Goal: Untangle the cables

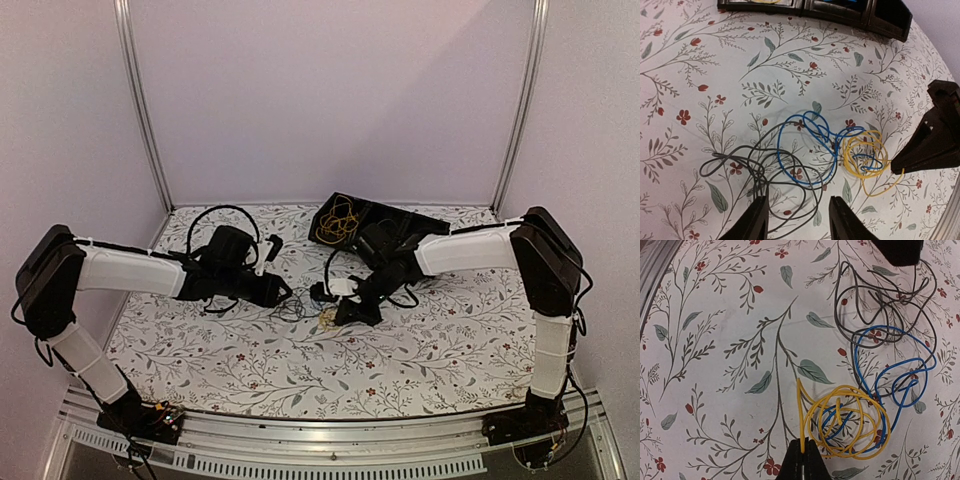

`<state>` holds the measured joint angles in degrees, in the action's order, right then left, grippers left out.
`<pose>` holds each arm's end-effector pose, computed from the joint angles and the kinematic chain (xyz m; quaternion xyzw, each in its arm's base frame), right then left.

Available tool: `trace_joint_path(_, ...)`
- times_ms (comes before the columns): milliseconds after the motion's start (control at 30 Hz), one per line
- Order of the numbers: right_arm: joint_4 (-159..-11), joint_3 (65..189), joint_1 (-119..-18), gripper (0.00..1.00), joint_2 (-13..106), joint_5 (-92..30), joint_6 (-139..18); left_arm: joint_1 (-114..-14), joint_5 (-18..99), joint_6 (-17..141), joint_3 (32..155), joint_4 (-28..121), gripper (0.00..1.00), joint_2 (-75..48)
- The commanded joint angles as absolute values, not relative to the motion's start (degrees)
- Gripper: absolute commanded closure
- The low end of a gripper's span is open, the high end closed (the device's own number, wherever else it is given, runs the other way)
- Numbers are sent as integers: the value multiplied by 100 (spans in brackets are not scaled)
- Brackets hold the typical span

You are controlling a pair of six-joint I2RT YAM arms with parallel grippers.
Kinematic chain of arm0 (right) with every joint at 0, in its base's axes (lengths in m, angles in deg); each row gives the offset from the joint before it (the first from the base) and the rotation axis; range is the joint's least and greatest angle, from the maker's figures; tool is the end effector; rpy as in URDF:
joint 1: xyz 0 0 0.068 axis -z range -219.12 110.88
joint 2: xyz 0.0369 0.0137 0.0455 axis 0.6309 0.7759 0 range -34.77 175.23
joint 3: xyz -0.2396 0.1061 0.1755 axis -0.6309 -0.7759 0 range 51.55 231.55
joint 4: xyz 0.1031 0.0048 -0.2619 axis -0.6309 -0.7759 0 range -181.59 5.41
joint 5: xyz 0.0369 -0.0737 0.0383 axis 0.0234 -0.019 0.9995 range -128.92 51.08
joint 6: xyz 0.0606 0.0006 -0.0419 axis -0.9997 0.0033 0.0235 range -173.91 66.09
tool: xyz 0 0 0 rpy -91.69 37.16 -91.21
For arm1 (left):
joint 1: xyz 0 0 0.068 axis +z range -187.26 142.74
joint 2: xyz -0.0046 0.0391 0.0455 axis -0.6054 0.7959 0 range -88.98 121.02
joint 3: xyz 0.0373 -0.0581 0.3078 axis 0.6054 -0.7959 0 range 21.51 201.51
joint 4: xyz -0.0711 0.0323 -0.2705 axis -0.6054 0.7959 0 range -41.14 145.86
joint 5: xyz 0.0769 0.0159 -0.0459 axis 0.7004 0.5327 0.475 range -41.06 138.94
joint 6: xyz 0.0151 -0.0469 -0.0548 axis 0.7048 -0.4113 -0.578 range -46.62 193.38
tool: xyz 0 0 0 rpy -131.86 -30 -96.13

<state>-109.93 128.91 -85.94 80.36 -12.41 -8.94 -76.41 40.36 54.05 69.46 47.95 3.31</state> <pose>0.2922 0.3516 0.1614 -0.7169 0.6205 0.2266 0.2227 0.2755 -0.2362 0.1851 0.1868 0.8972 -0.2526 0.3103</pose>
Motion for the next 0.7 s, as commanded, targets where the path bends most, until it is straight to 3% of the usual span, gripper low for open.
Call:
trace_joint_path(0,-11255,13252,-8622,100,7530,-908,-1085,-8031,3955,5802,6923,4024,52,203)
trace_joint_path(367,-11721,14345,-8318,100,7255,-103,-1984,-8445,4065,5775,5802,1531,46,-837)
trace_joint_path(667,-11789,14607,-8209,100,7372,281,-2285,-8454,4398,5629,5762,1202,49,-598)
